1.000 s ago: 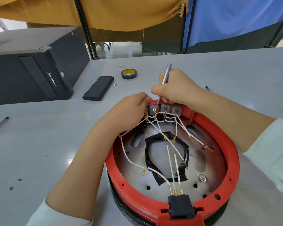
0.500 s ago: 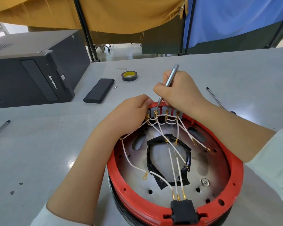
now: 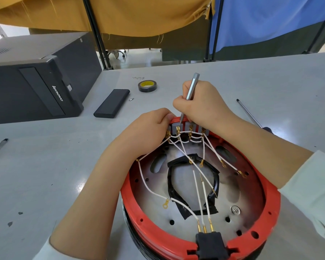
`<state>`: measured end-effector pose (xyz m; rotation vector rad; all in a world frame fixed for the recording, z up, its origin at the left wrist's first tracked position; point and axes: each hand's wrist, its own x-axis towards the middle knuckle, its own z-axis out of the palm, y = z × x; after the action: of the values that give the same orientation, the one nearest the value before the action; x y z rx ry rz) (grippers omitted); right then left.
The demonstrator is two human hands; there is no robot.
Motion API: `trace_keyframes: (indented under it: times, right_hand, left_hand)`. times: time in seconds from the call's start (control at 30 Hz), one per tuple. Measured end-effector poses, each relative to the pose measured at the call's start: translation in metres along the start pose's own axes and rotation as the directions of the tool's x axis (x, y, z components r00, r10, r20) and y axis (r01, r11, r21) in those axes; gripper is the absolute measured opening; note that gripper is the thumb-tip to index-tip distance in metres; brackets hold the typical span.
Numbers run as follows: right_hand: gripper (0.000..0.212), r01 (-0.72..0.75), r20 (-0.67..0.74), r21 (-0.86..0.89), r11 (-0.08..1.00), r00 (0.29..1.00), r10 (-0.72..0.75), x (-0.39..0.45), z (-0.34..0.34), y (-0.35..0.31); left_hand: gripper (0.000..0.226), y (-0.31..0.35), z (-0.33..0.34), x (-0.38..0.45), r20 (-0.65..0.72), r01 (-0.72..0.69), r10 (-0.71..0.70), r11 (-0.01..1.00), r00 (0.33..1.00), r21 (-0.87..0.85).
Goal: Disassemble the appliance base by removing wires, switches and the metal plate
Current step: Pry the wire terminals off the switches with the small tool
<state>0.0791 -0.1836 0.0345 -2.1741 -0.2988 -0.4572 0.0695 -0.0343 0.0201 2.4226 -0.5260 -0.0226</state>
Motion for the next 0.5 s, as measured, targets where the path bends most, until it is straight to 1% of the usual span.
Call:
trace_keyframes:
  times: [0.07, 0.17, 0.3, 0.37, 0.4, 0.5]
  right_hand:
    - [0.032, -0.067, 0.065, 0.021, 0.998, 0.996, 0.065, 0.004, -0.001, -0.001]
    - [0.031, -0.165, 0.179, -0.045, 0.985, 0.969, 0.171, 0.012, -0.001, -0.002]
    - [0.03, -0.208, 0.208, -0.117, 0.971, 0.951, 0.229, 0.018, 0.001, -0.003]
    - [0.031, -0.193, 0.18, -0.114, 0.975, 0.961, 0.211, 0.015, 0.003, -0.002]
    - [0.032, -0.164, 0.142, -0.091, 0.982, 0.974, 0.176, 0.013, 0.003, -0.001]
    - [0.035, -0.004, -0.021, 0.01, 1.0, 1.0, 0.004, 0.002, 0.002, 0.0]
  left_hand:
    - [0.034, 0.0, -0.001, 0.0, 0.001, 0.003, -0.003, 1.0, 1.0, 0.006]
    - [0.032, 0.001, -0.001, 0.0, 0.001, 0.01, -0.01, 1.0, 1.0, 0.01]
    - [0.029, 0.002, -0.001, 0.0, 0.007, 0.02, -0.02, 1.0, 1.0, 0.006]
    - [0.029, 0.002, -0.001, 0.0, 0.012, 0.022, -0.022, 1.0, 1.0, -0.004]
    - [0.03, 0.002, -0.001, 0.0, 0.01, 0.021, -0.021, 1.0, 1.0, -0.006]
    - [0.033, 0.002, -0.002, 0.0, 0.004, 0.015, -0.015, 1.0, 1.0, -0.007]
